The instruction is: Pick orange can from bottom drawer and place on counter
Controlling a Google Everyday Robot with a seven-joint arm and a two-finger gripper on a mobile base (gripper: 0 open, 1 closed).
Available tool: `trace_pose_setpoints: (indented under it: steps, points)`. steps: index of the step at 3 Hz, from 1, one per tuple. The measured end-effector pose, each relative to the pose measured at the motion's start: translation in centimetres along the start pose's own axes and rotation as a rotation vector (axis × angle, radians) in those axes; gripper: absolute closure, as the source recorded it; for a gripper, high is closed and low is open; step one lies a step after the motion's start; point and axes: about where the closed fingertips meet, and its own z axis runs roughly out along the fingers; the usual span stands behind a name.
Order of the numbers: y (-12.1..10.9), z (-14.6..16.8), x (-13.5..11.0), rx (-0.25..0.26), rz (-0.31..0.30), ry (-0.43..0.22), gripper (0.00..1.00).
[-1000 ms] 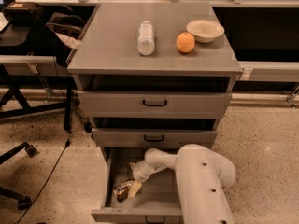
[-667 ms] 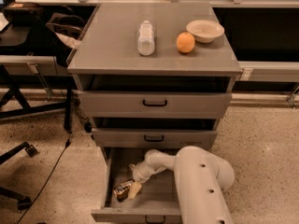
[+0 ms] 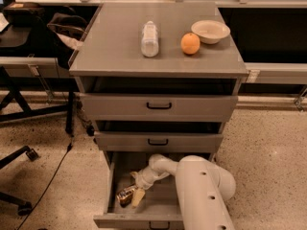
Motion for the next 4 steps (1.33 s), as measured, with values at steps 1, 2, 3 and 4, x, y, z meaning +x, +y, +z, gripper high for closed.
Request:
trace_pose_setpoints:
  steps: [1,2,3,4]
  points:
    - [0.11,0.56,0.31,-0.018,0.003,-0.015,0.00]
    - [0.12,0.59,0.35,-0.019,0.003,-0.016,0.18]
    - [0.12,0.60,0.34,-0.019,0.003,-0.016,0.49]
    - [0.12,0.60,0.34,-0.020,0.003,-0.016,0.72]
